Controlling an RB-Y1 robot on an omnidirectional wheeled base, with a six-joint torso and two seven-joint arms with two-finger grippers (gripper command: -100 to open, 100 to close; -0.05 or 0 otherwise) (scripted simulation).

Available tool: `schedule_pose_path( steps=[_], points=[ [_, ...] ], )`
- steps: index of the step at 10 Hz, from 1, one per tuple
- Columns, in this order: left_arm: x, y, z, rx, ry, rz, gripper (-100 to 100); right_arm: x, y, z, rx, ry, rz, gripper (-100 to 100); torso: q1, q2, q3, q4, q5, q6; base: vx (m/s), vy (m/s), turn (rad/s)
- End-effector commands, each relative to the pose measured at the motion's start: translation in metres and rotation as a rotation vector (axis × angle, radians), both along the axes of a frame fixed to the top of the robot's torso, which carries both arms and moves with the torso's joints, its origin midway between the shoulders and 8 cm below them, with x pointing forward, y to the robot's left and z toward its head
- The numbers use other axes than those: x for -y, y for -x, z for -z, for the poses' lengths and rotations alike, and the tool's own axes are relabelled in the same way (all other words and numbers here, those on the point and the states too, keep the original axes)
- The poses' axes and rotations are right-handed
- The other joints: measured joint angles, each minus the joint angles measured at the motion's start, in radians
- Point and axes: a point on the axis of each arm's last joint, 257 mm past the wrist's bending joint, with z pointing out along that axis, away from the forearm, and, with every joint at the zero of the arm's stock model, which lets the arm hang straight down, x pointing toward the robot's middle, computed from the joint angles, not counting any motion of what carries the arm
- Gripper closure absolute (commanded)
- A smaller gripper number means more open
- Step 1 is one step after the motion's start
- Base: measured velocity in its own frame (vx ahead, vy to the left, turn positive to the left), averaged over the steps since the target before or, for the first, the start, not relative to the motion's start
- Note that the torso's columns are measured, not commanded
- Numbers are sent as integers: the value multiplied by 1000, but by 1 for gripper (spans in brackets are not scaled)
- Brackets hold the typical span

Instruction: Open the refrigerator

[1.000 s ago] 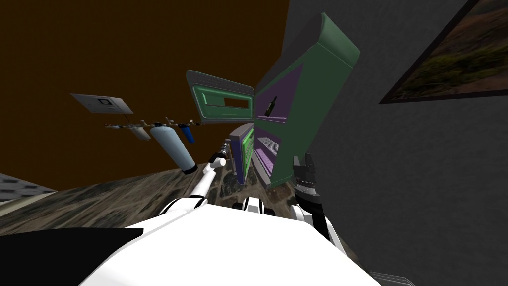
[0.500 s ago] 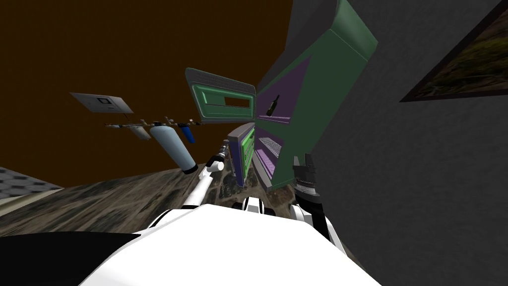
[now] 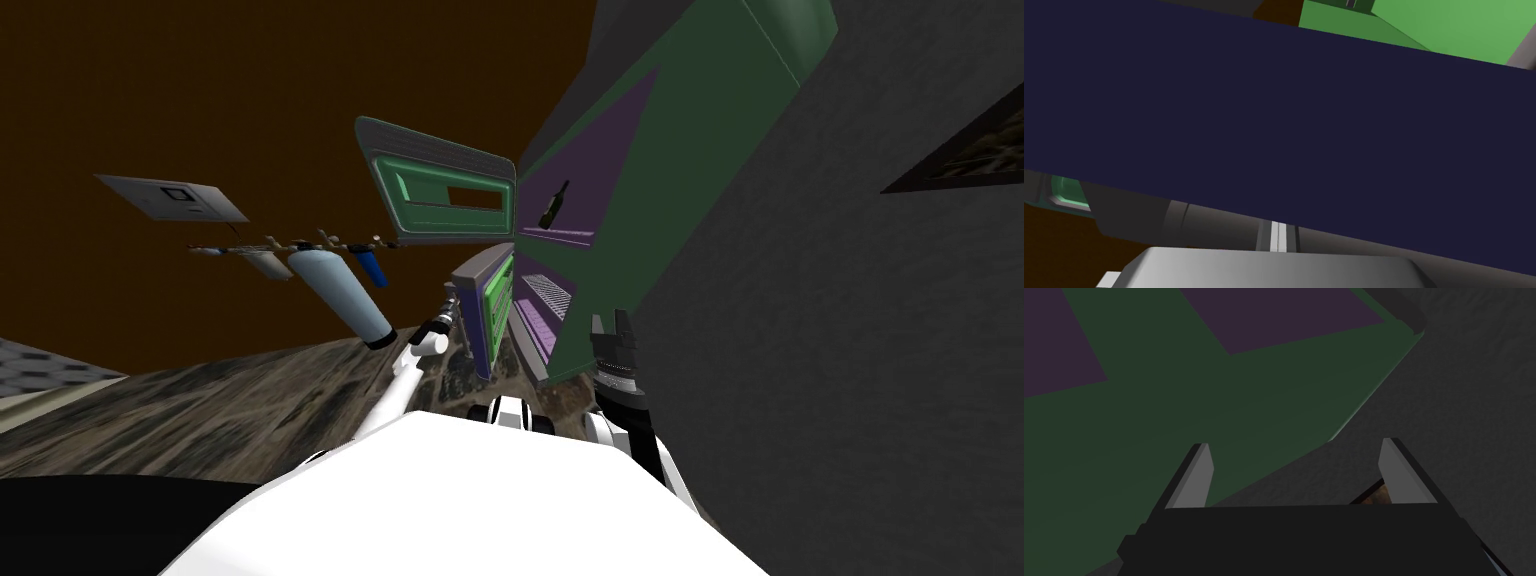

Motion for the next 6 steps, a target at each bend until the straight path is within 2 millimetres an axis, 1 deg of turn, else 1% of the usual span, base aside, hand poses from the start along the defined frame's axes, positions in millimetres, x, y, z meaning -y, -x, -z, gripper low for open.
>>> schedule_pose_path(
  steps=[1, 2, 3, 4, 5, 6],
  points=[
    [2, 13, -14, 33, -11, 6, 100, 0, 0, 0, 0, 0, 0, 0, 2, 5, 3, 2, 0, -1, 6, 11, -12],
    [4, 13, -25, 53, -14, 11, 100, 0, 0, 0, 0, 0, 0, 0, 2, 8, 5, 3, 0, -2, -12, 10, -3],
    [17, 25, -6, 2, 10, 38, 100, 0, 0, 0, 0, 0, 0, 0, 1, 7, 5, 3, 0, -3, 109, -13, 167],
    [15, 33, -4, -1, 7, 35, 100, 0, 0, 0, 0, 0, 0, 0, -1, -1, 0, 0, -1, -3, 148, -45, 90],
    [12, 42, -1, -5, 4, 30, 100, 0, 0, 0, 0, 0, 0, 0, -2, -4, -2, -1, -1, -2, 85, -30, 11],
    [12, 51, -4, 0, -1, 29, 100, 0, 0, 0, 0, 0, 0, 0, -1, -1, -1, -1, 0, 0, 29, -7, -24]
  ],
)
